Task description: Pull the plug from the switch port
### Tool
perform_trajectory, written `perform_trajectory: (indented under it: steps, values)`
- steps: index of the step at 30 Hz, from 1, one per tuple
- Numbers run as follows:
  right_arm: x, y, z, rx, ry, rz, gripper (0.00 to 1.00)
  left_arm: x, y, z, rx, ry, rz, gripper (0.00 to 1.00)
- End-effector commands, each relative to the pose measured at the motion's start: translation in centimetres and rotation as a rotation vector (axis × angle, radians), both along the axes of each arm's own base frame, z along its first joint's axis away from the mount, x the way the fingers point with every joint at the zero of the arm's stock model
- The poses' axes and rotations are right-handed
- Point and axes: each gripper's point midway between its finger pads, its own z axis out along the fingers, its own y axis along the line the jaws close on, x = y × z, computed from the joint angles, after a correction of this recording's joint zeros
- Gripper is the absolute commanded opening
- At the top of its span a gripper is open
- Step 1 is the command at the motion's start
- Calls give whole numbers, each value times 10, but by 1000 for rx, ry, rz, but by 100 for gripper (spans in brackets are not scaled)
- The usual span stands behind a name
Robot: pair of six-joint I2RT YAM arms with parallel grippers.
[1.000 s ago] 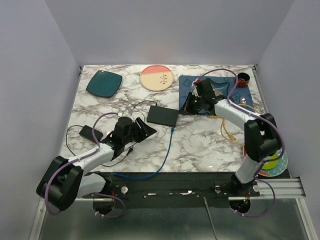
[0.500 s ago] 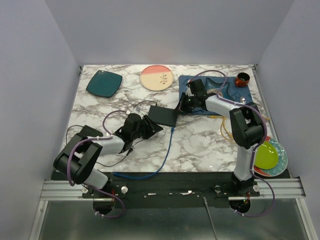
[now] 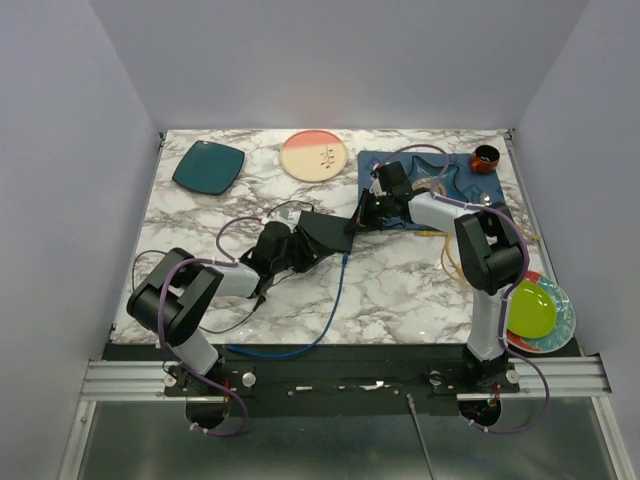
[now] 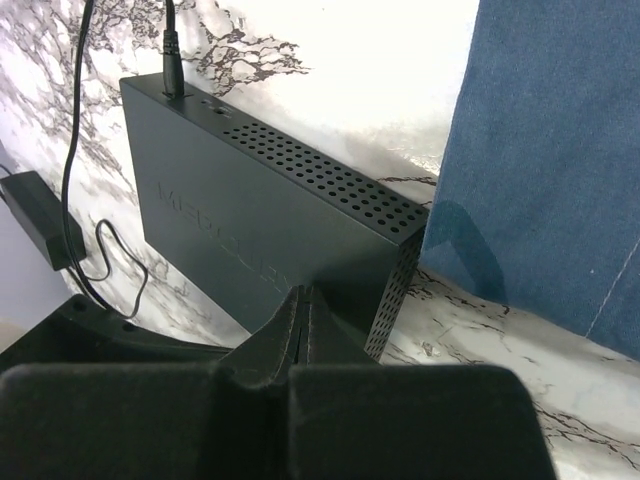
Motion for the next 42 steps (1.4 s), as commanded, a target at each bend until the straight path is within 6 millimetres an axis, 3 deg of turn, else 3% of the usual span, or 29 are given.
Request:
perform_trajectory:
  steps: [1, 3, 4, 7, 8, 10, 12, 14, 16, 17, 18, 24, 29, 42]
  values:
    - [-13, -2, -24, -26, 48, 22, 0, 19, -1, 30, -31, -86, 12, 50]
    - [-12, -4, -22, -32, 39, 16, 1, 26, 7, 38, -2, -106, 26, 50]
    - [-11, -4, -18, -32, 26, 15, 0, 36, 8, 55, -9, -142, 33, 50]
    - [-7, -9, 8, -39, -48, -5, 1, 59, 17, 73, 14, -167, 59, 50]
    - [-6, -10, 28, -26, -93, -10, 4, 66, 22, 75, 19, -167, 72, 50]
    - [-12, -15, 34, -27, -108, -18, 13, 80, 20, 82, 20, -184, 73, 50]
    - [-19, -15, 49, 10, -129, -29, 29, 88, 19, 78, 28, -159, 70, 50]
    - [-38, -20, 37, 27, -91, -34, 43, 96, 11, 71, 22, -143, 42, 50]
    - [-45, -16, 43, 87, -100, -46, 49, 101, 9, 59, 23, -119, 30, 50]
    - [-60, -20, 27, 89, -63, -46, 53, 103, 8, 58, 19, -118, 27, 50]
    - [-60, -15, 33, 139, -74, -45, 55, 104, 8, 54, 17, -110, 24, 50]
    - [-91, -12, 12, 208, -29, -18, 57, 100, 4, 25, 25, -27, -16, 49]
    - [-96, -6, 8, 266, -16, -19, 56, 95, 5, 19, 16, -13, -15, 49]
    - [-83, 11, -11, 330, 22, -101, 51, 82, 13, 5, 32, 20, -2, 48]
